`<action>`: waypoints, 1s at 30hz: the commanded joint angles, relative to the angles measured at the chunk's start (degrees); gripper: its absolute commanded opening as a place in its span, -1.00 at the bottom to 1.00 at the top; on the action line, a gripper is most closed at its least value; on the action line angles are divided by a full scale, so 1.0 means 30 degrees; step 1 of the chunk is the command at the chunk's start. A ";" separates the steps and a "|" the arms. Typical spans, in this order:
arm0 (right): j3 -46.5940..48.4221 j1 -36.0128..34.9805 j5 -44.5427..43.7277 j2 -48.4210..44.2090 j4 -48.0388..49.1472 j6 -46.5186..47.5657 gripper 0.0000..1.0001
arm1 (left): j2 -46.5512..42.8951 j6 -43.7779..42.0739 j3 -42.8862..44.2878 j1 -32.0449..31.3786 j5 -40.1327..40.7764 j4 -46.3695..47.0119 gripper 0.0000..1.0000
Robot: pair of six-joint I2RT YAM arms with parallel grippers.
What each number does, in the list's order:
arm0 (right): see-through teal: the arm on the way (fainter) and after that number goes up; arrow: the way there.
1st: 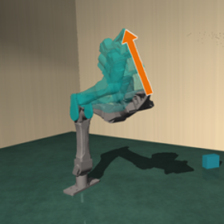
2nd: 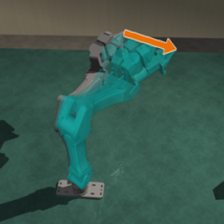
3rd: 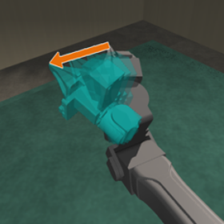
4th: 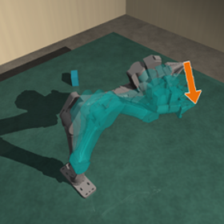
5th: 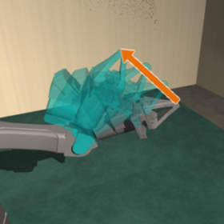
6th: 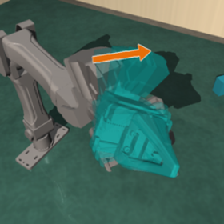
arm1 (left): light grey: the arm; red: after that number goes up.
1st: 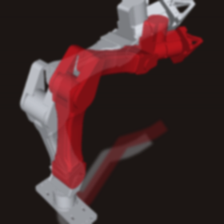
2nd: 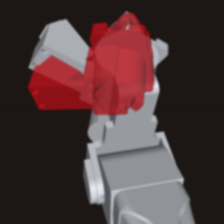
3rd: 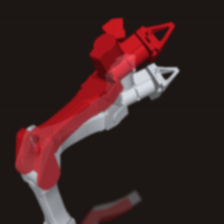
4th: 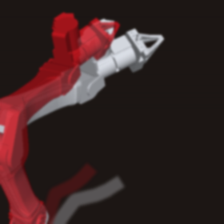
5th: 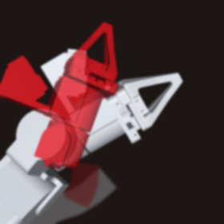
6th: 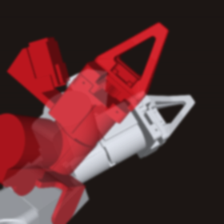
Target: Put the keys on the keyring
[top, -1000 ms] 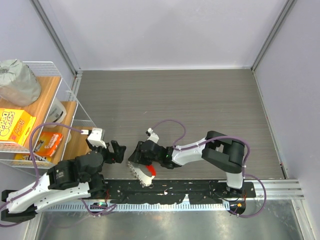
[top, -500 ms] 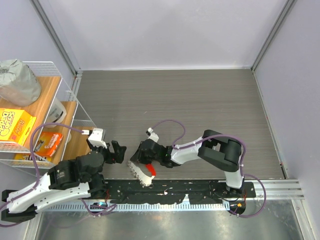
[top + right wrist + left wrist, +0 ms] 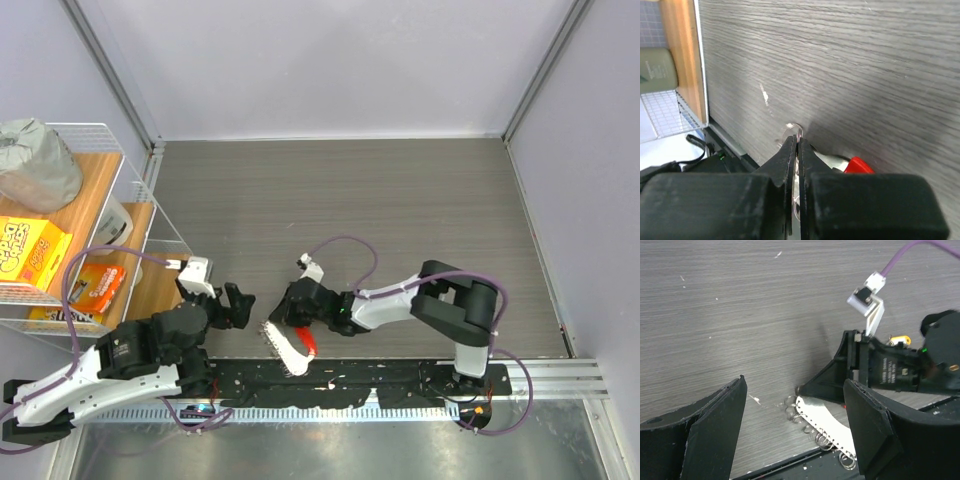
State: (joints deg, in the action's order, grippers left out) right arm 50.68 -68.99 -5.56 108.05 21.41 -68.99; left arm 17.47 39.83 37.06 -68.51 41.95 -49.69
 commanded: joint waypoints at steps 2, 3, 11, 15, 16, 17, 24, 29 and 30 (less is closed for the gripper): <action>-0.1011 -0.0235 -0.1719 -0.4138 -0.0075 0.3421 -0.89 | 0.0269 -0.0182 0.1006 0.0014 -0.1472 0.1152 0.68; -0.1071 -0.0293 -0.1749 -0.5012 -0.0598 0.4355 -0.89 | 0.0298 -0.0269 0.1094 -0.0014 -0.1852 0.1299 0.67; -0.3707 -0.0879 -0.1487 -1.0754 -0.0484 0.9716 -0.89 | -0.0315 -0.1909 0.1036 0.0014 -0.6655 0.4724 0.64; -0.4059 -0.1348 -0.0931 -1.3800 -0.1535 1.2734 -0.89 | -0.1106 -0.2876 0.0743 -0.0014 -0.8940 0.6891 0.62; -0.4060 -0.1349 -0.0262 -1.4564 -0.1628 1.3526 -0.89 | -0.1224 -0.3110 0.0656 0.0014 -0.9526 0.7679 0.61; -0.4060 -0.1407 -0.0168 -1.5035 -0.2035 1.3824 -0.89 | -0.1283 -0.3199 0.0626 -0.0014 -1.0112 0.8151 0.60; -0.4412 -0.1407 0.3021 -1.9020 -0.2301 1.6401 -0.89 | -0.0846 -0.4049 0.0246 -0.0014 -1.3571 1.1346 0.49; -0.3914 -0.1436 0.5483 -2.0283 -0.2594 1.7020 -0.89 | -0.0143 -0.4343 -0.0223 0.0015 -1.5387 1.3542 0.42; -0.3768 -0.1436 0.5661 -2.0574 -0.2827 1.7166 -0.90 | 0.0033 -0.4343 -0.0253 -0.0014 -1.5797 1.3981 0.42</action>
State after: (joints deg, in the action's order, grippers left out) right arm 37.74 -72.99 4.67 48.84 13.13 -21.52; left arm 15.62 28.42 37.32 -68.51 1.63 -17.87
